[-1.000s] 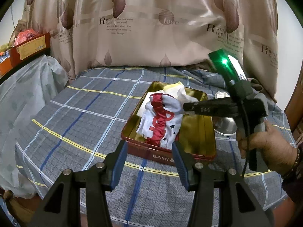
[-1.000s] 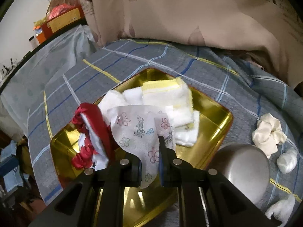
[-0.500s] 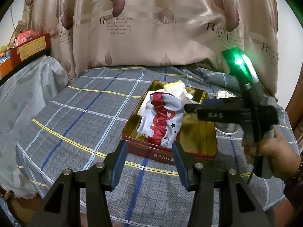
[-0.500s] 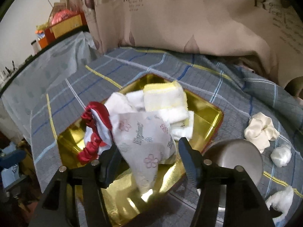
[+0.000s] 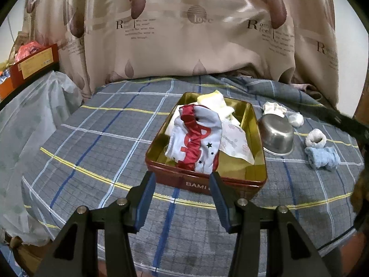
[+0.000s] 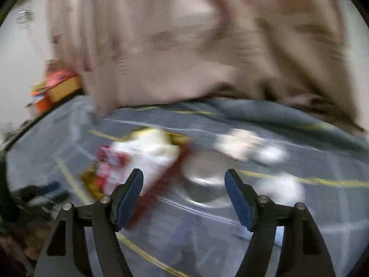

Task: Organize soft objects
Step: 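Reach the left gripper to the cream crumpled cloth and grasp it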

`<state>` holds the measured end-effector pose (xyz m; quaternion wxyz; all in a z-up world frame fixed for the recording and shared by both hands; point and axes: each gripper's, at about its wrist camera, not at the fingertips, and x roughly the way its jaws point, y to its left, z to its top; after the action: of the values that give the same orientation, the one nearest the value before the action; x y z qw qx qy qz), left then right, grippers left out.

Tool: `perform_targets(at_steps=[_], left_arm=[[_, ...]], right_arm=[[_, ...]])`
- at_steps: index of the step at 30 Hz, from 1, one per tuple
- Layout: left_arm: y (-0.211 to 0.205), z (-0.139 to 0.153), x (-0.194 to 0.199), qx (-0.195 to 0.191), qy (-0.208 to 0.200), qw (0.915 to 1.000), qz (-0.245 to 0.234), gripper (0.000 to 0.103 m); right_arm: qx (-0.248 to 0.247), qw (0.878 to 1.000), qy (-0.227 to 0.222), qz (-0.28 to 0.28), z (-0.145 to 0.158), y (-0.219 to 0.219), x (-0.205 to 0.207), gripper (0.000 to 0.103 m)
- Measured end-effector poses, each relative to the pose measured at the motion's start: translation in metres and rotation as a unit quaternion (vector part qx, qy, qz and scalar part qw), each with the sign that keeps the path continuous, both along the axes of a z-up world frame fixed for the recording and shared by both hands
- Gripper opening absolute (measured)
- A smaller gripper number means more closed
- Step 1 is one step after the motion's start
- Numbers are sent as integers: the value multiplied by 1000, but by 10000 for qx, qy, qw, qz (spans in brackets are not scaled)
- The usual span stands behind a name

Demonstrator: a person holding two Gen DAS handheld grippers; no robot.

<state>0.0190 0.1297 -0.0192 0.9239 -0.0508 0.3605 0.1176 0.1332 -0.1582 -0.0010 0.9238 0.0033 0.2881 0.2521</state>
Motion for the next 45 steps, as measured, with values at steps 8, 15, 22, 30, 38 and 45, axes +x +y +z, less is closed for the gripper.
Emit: perform_targets(at_steps=[8,15,22,30,38,45], left_arm=[[-21,-7,2,189,209,9993,-231,50],[-48,-11,7,503,358,9968,-512,50],[-78,-11,11,744,466,9919,-914,50],[-114,0,45,213,623,9832,-1705,50],[-135,28,125,-494,762,9743,-2063,50],[-146,39,201,-360,899,9729,-2098,50]], right_arm=[[-899,9669,559,-2323,-58,-160,31,72],[-1387,9376,824,-3079,-89,-217,60,76],[-1277,9394,1028,-3010,-91,-217,67,90],[-1098,9450,1151,-2857,-95,-219,72,92],[-788,9515,1014,-2797,-91,-226,66,94],[-683,9546,942,-2742,-88,-228,65,94]])
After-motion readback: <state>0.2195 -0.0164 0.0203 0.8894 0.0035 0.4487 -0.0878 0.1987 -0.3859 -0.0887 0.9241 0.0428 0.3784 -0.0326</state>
